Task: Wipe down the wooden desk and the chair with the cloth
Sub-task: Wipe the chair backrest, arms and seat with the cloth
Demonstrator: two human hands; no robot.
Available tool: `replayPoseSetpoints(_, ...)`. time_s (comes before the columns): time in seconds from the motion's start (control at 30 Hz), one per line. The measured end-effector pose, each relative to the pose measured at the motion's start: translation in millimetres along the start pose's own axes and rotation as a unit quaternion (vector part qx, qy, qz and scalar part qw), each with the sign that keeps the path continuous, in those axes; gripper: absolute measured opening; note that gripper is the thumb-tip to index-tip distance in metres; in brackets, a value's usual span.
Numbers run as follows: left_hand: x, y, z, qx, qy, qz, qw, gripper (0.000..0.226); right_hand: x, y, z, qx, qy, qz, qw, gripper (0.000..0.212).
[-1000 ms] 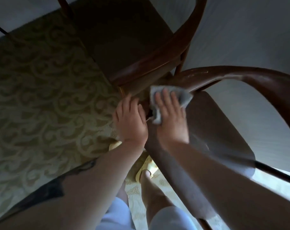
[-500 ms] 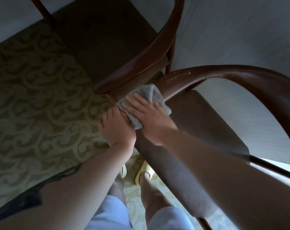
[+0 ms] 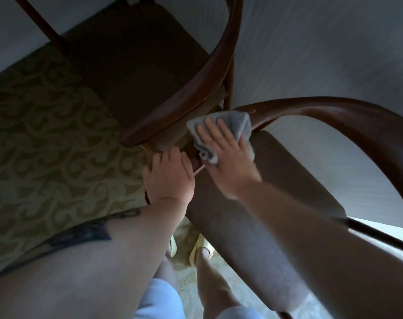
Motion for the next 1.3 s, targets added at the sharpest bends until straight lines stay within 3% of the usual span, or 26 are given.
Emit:
replayPoseSetpoints(0.1,5,0,-2,-0.012,0.016,0.011,1.000,0.027,23,22,-32,-0.134,0.030,-0.005,0.990,0.058)
replayPoseSetpoints(0.2,3,3,-3,-0.007,0.005,-0.015,1.000,0.031,1,7,-18,-0.029,-0.097,-0.064,0.993,0.058)
replayPoseSetpoints(0.27,1,4,-2,0.003,-0.008,-0.029,1.000,0.033,-18,-5,6,0.029,-0.113,-0.067,0.991,0.061)
replayPoseSetpoints(0.37,0,4,-2,0.010,-0.006,-0.025,1.000,0.032,-16,-14,6,-0.064,-0.042,0.047,0.996,0.069)
replayPoseSetpoints(0.5,1,6,-2,0.017,-0.006,-0.045,0.999,0.038,1,-10,-24,-0.147,-0.026,0.149,0.977,0.066)
replayPoseSetpoints(0.57,0,6,-2,0.021,-0.009,-0.055,0.998,0.037,2,-16,-14,-0.179,0.048,0.192,0.964,0.062)
replayPoseSetpoints(0.67,0,1,-3,0.050,0.000,-0.050,0.998,0.034,16,-6,-9,-0.136,0.093,0.195,0.967,0.041)
replayPoseSetpoints(0.83,-2,1,2,0.058,0.026,-0.068,0.996,0.044,10,-13,-6,-0.073,-0.026,0.193,0.978,0.033)
replayPoseSetpoints(0.93,-16,6,19,0.045,0.068,-0.075,0.994,0.044,3,-26,24,-0.145,0.092,0.234,0.957,0.037)
replayPoseSetpoints(1.0,-28,9,30,0.044,0.101,-0.067,0.992,0.042,6,-18,10,-0.178,0.141,0.219,0.949,0.038)
replayPoseSetpoints(1.07,-33,11,36,0.037,0.111,-0.075,0.990,0.044,1,-13,-9,-0.174,0.110,0.161,0.965,0.039)
replayPoseSetpoints(1.17,-35,12,38,0.011,0.091,-0.073,0.993,0.053,-25,-33,20,-0.142,0.060,0.103,0.983,0.046)
replayPoseSetpoints(1.3,-37,14,39,-0.030,0.074,-0.080,0.994,0.048,-6,-35,44,-0.138,0.191,0.189,0.953,0.050)
Point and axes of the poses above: each hand's wrist, its own x-axis away from the middle knuckle, its own y-axis out of the palm, z = x × y, the point moved 6 cm from there along -x, towards the middle knuckle, and after that the axes turned 2 degrees about y, right-handed, at the moved point
